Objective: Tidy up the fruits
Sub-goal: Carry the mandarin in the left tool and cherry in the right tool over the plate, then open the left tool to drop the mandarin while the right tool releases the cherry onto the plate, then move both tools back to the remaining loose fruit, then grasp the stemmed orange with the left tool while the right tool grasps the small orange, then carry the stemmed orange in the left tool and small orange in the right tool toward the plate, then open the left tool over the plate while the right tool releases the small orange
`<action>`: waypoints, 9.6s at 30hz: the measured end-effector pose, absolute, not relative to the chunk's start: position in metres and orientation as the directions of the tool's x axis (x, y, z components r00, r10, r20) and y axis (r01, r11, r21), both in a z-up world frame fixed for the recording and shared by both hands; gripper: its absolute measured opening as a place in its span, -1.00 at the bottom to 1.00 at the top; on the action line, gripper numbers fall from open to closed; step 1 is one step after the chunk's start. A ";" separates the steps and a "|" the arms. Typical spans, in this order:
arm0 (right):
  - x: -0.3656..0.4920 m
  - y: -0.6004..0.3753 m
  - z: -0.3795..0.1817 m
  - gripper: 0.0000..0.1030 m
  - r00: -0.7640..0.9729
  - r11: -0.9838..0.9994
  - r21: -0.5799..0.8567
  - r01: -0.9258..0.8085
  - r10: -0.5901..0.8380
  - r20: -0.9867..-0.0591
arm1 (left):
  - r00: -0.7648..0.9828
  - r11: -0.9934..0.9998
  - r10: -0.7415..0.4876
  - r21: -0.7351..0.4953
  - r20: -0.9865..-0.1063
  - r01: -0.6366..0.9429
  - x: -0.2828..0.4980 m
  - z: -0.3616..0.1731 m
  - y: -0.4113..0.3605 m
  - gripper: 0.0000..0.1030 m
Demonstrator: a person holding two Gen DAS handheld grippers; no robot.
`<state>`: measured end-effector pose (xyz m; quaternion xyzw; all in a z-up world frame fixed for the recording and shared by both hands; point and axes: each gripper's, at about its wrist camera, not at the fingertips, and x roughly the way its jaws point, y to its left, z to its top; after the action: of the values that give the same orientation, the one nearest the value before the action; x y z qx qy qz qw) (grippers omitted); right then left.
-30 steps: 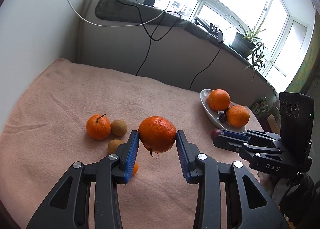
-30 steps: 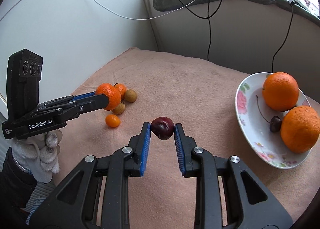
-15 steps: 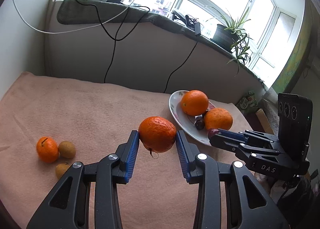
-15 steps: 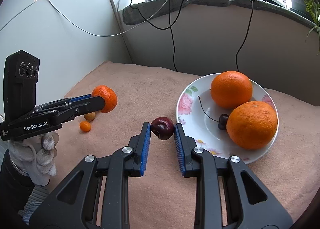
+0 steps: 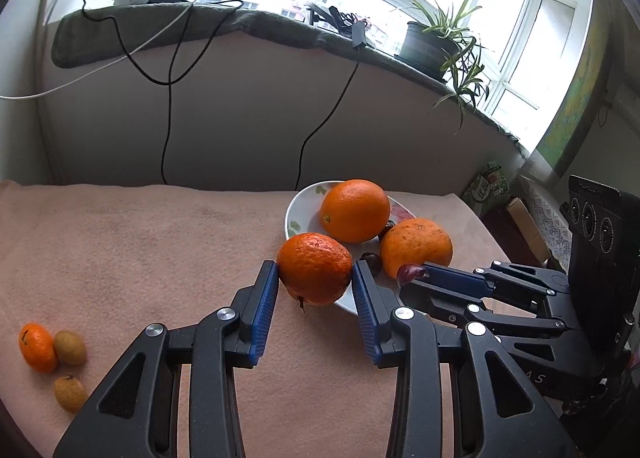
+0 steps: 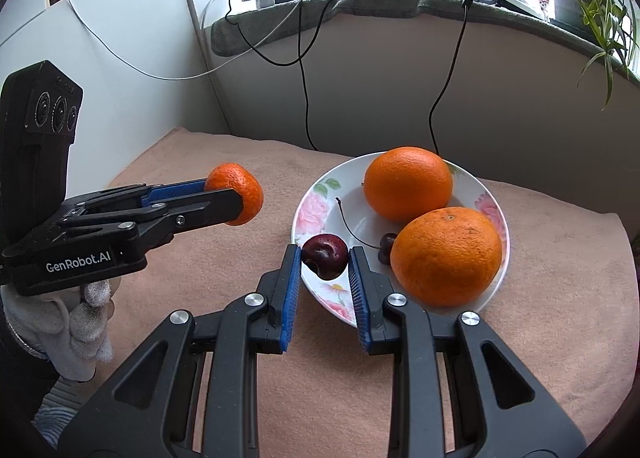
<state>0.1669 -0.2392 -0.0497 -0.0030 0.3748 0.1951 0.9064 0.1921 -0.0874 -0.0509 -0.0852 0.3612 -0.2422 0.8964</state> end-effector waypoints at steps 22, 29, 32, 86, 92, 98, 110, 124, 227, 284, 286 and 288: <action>0.181 -0.241 -0.063 -0.51 0.608 0.929 0.143 -0.342 0.335 -0.719 | 0.568 0.871 -0.476 -0.268 -0.671 0.413 0.222 -0.065 -0.126 -0.29; 0.185 -0.239 -0.066 -0.51 0.607 0.931 0.143 -0.336 0.330 -0.723 | 0.559 0.869 -0.477 -0.267 -0.678 0.417 0.225 -0.065 -0.129 -0.29; 0.185 -0.240 -0.067 -0.51 0.607 0.931 0.145 -0.335 0.331 -0.723 | 0.558 0.868 -0.478 -0.268 -0.679 0.418 0.226 -0.065 -0.129 -0.29; 0.131 -0.213 -0.029 0.60 0.698 0.926 0.016 -0.376 0.294 -0.653 | 0.668 0.912 -0.404 -0.222 -0.626 0.344 0.185 -0.030 -0.083 0.32; 0.124 -0.207 -0.027 0.75 0.718 0.932 -0.009 -0.361 0.272 -0.641 | 0.681 0.922 -0.383 -0.212 -0.624 0.324 0.171 -0.028 -0.065 0.32; 0.125 -0.203 -0.028 0.80 0.706 0.928 0.019 -0.371 0.296 -0.643 | 0.697 0.937 -0.343 -0.180 -0.630 0.298 0.157 -0.028 -0.047 0.32; 0.128 -0.183 -0.041 0.80 0.651 0.908 0.024 -0.418 0.318 -0.690 | 0.736 0.981 -0.171 -0.046 -0.655 0.188 0.120 -0.036 0.018 0.33; 0.127 -0.135 -0.053 0.79 0.582 0.844 0.071 -0.532 0.424 -0.694 | 0.705 0.988 -0.146 -0.132 -0.694 0.075 0.103 -0.065 0.088 0.33; 0.147 -0.095 -0.069 -0.42 0.449 0.776 0.237 -0.584 0.553 -0.702 | 0.689 0.943 -0.333 -0.225 -0.644 0.246 0.165 -0.054 0.031 -0.31; 0.182 -0.241 -0.074 -0.41 0.613 0.930 0.172 -0.323 0.345 -0.711 | 0.573 0.885 -0.438 -0.220 -0.693 0.411 0.239 -0.065 -0.125 -0.31; 0.183 -0.240 -0.075 -0.41 0.609 0.931 0.171 -0.323 0.343 -0.715 | 0.569 0.885 -0.439 -0.224 -0.695 0.408 0.241 -0.066 -0.125 -0.31; 0.183 -0.239 -0.075 -0.41 0.608 0.931 0.168 -0.324 0.341 -0.717 | 0.567 0.885 -0.438 -0.226 -0.697 0.406 0.242 -0.067 -0.124 -0.31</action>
<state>0.1828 -0.2390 -0.0751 0.0103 0.4020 0.1854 0.8966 0.2419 -0.1241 -0.0669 -0.0199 0.3994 -0.2385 0.8850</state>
